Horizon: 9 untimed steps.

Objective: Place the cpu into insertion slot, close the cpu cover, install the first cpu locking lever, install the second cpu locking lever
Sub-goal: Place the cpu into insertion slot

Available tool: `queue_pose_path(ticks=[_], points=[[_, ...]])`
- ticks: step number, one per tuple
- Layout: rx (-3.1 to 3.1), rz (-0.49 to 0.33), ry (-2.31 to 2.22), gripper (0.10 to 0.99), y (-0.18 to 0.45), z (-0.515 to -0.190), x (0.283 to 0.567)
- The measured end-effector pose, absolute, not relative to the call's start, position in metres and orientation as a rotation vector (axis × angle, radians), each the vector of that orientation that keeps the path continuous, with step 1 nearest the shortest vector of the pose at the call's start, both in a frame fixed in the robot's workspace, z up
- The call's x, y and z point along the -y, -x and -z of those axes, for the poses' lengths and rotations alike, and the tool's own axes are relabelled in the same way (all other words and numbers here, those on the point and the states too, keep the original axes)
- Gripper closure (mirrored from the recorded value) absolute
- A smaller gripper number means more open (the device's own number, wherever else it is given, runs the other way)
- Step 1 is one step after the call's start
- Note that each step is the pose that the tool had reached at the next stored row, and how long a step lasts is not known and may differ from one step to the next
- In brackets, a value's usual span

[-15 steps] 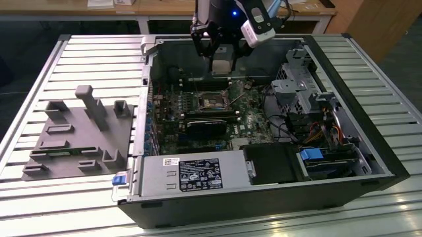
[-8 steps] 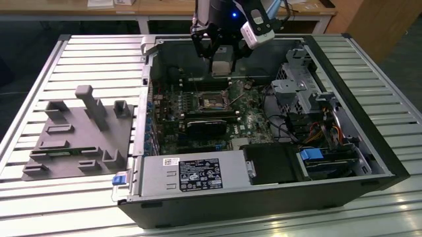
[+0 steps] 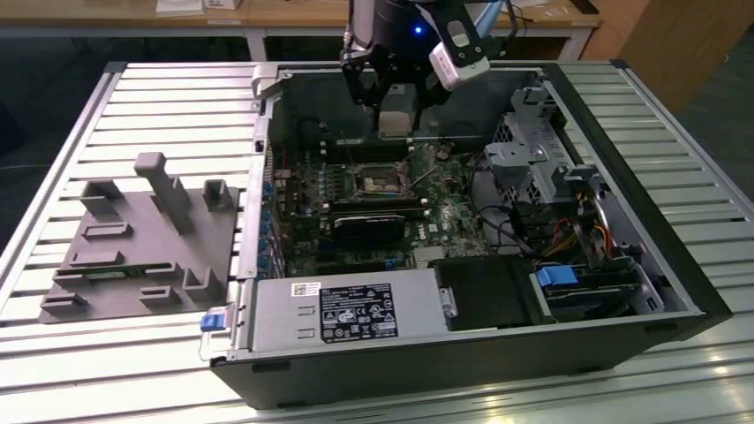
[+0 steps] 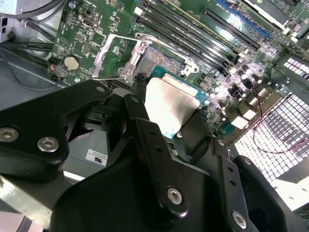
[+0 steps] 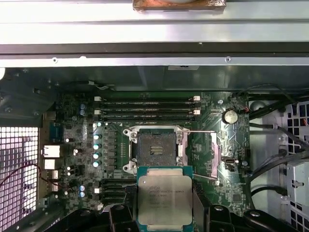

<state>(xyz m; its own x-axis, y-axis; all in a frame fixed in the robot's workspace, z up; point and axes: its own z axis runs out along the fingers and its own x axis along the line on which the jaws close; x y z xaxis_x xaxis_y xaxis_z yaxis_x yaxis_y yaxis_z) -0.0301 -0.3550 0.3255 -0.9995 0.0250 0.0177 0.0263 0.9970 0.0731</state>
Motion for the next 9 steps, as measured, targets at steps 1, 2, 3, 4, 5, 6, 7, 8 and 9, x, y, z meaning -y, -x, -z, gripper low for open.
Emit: queue_pose_path(ticks=[1,2,3,4,5,6,7,8,9], points=[[3.122,0.115,0.04,0.549,0.0301,-0.3251,0.3549],[3.122,0.114,0.04,0.549,0.0301,-0.3246,0.3549],[3.123,0.114,0.045,0.549,0.0301,-0.324,0.3549],[3.123,0.115,0.06,0.549,0.0301,-0.3234,0.3549],[3.123,0.115,0.087,0.549,0.0301,-0.3229,0.3549],[3.122,0.115,0.115,0.549,0.0301,-0.3222,0.3549],[3.122,0.115,0.145,0.549,0.0301,-0.3216,0.3549],[3.121,0.115,0.173,0.549,0.0301,-0.3209,0.3549],[3.12,0.115,0.201,0.549,0.0301,-0.3203,0.3549]])
